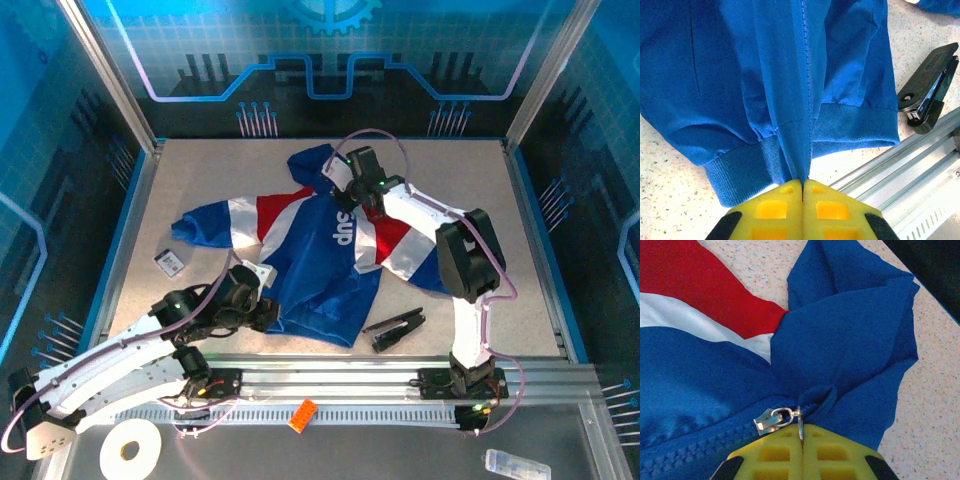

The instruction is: Zip up the jacket

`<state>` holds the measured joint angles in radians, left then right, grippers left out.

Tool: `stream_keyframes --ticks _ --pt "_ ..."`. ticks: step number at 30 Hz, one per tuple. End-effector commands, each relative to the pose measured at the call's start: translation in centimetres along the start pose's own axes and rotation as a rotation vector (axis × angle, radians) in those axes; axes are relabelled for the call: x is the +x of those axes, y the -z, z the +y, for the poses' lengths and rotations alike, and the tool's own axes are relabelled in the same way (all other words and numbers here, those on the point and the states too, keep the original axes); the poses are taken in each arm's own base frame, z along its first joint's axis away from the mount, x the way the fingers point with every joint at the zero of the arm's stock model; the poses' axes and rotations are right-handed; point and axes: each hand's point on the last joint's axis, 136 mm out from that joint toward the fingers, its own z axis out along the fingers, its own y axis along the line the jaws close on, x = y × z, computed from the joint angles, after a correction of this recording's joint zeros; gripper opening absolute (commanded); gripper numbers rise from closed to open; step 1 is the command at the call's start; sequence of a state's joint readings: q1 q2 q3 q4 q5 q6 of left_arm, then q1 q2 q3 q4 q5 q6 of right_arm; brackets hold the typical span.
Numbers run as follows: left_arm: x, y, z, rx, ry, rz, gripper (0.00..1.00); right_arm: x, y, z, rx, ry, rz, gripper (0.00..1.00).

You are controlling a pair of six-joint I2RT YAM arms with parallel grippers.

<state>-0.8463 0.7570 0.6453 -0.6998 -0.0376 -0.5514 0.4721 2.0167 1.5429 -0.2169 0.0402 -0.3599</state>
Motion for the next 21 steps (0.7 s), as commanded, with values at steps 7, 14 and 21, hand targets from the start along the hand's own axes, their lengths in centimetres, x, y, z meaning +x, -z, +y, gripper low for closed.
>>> stream_keyframes --ticks 7,14,21 --pt "0.9 1.0 0.3 -0.022 0.022 0.049 0.0 -0.7 -0.7 -4.5 0.078 -0.02 -0.016 0.0" --pt "1.1 1.0 0.5 -0.03 0.038 0.051 0.0 -0.8 -1.2 -6.1 0.097 -0.025 -0.018 0.0" --pt "1.1 0.9 0.7 -0.038 0.048 0.051 0.0 -0.9 -1.5 -7.6 0.112 -0.03 -0.018 0.0"
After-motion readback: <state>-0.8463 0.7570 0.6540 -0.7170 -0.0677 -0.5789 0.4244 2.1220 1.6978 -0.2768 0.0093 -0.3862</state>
